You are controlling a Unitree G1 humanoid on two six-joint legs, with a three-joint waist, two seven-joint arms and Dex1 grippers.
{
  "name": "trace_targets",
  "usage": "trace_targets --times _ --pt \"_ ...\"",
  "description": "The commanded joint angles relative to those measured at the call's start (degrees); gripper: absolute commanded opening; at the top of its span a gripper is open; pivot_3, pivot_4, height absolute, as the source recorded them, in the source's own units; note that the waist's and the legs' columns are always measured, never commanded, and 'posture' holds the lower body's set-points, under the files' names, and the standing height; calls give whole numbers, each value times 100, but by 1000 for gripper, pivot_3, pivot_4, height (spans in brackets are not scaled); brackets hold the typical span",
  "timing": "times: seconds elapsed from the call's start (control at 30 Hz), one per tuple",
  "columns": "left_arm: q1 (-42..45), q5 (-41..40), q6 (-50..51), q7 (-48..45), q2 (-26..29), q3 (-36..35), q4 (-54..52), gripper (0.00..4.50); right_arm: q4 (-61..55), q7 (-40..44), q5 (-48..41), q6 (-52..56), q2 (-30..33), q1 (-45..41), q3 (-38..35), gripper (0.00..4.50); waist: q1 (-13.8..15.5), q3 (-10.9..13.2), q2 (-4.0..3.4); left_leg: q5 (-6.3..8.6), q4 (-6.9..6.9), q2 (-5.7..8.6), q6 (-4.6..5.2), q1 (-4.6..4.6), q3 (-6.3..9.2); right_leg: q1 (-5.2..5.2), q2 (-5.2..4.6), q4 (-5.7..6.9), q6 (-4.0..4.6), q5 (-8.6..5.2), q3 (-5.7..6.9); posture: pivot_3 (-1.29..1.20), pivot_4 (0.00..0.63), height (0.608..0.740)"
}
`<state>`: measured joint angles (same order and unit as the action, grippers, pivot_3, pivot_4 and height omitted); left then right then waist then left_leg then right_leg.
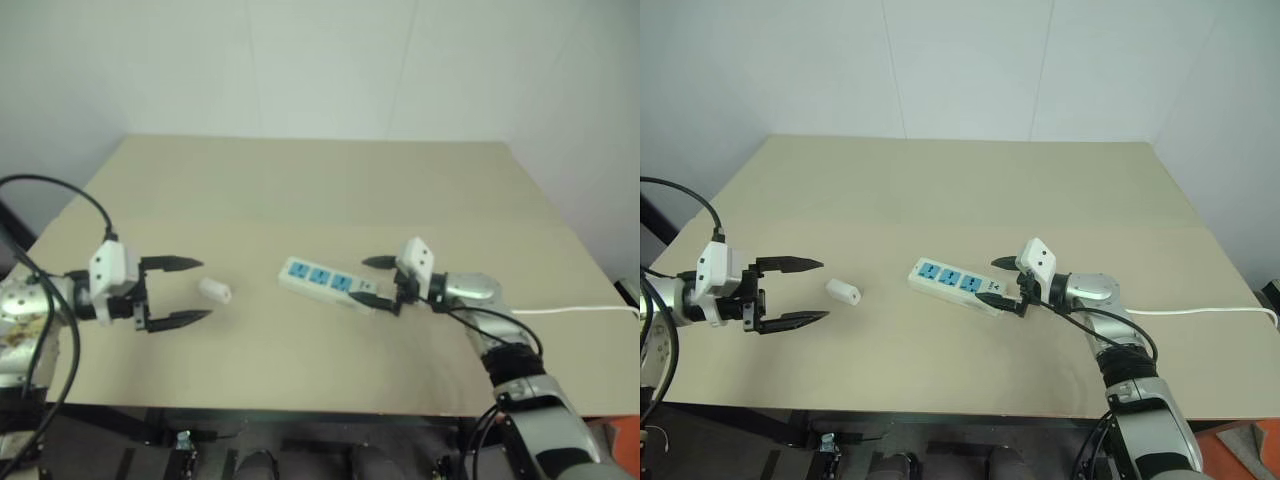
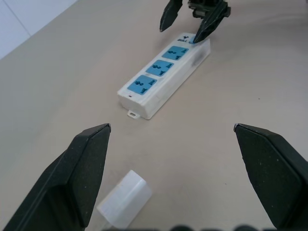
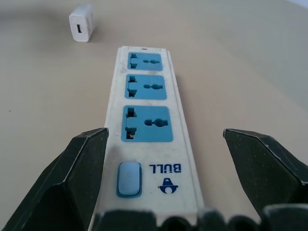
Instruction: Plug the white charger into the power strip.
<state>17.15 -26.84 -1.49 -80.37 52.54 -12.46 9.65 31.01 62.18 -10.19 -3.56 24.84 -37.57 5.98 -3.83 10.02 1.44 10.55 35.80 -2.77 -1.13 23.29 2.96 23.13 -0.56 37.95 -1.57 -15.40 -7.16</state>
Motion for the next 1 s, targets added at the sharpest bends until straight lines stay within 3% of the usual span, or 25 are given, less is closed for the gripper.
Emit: trace_targets --times 0.03,0.97,1.0 --pt "-41 -11 -42 52 104 -173 -222 4483 19 121 -122 -96 -38 -78 -116 4500 -13 0 0 0 1 0 0 -1 0 0 0 1 -1 0 0 0 150 740" --pt "240 222 -338 -157 -68 115 211 4483 870 68 -347 -290 -474 254 -446 4500 -37 -1 0 -1 3 -1 0 -15 1 -8 4 8 -13 -7 -2 0 150 740" --pt "248 227 -347 -159 -71 120 219 4500 884 90 -341 -293 -474 245 -438 4096 -35 -1 0 -1 4 -1 0 -16 1 -9 4 8 -13 -7 -2 0 150 740"
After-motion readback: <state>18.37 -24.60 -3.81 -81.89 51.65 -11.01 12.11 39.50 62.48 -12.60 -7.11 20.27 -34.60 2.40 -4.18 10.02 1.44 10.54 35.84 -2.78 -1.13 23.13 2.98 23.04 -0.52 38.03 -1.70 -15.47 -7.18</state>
